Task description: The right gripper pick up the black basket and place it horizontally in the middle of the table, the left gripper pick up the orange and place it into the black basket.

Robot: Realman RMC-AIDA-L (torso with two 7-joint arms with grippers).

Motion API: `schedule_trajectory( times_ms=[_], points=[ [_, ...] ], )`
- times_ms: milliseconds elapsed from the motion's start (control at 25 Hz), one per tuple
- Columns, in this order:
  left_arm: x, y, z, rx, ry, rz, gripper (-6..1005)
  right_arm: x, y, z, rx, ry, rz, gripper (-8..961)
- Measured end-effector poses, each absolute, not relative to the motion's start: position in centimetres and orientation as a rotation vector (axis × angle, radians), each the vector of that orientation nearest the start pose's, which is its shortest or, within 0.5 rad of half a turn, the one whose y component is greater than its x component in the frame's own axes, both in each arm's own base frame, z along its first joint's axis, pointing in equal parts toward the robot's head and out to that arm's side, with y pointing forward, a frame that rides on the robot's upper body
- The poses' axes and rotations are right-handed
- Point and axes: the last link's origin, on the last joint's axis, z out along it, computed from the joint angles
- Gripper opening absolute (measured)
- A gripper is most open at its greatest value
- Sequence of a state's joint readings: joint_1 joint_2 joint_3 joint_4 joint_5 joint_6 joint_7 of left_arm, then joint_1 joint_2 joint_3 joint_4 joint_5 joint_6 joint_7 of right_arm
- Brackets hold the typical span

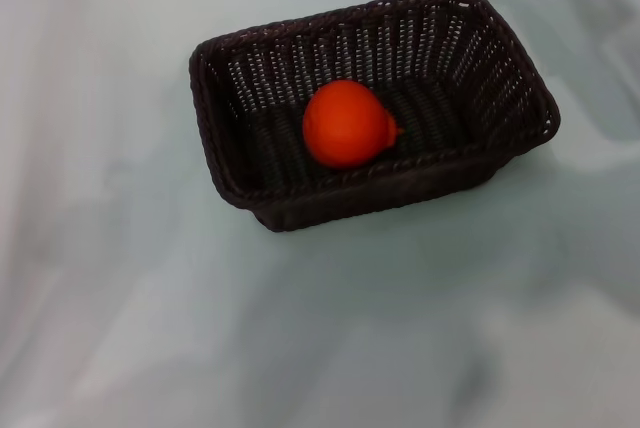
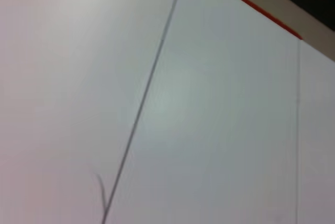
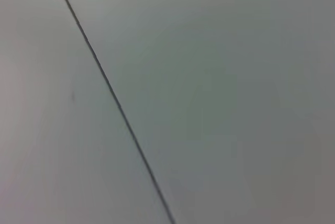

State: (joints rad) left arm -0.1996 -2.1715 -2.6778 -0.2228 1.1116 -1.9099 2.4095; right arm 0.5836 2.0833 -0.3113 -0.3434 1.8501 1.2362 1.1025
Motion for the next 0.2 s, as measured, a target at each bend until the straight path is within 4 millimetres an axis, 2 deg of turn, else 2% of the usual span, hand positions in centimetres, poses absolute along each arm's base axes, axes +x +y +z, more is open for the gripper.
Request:
schedule_trajectory(
  times_ms=[200],
  points=[
    [-31.59,21.05,4.01,-1.486,-0.391,-1.372,806,29.78,38.47,5.79,-0.662,-1.586,-1.310,807]
  ],
)
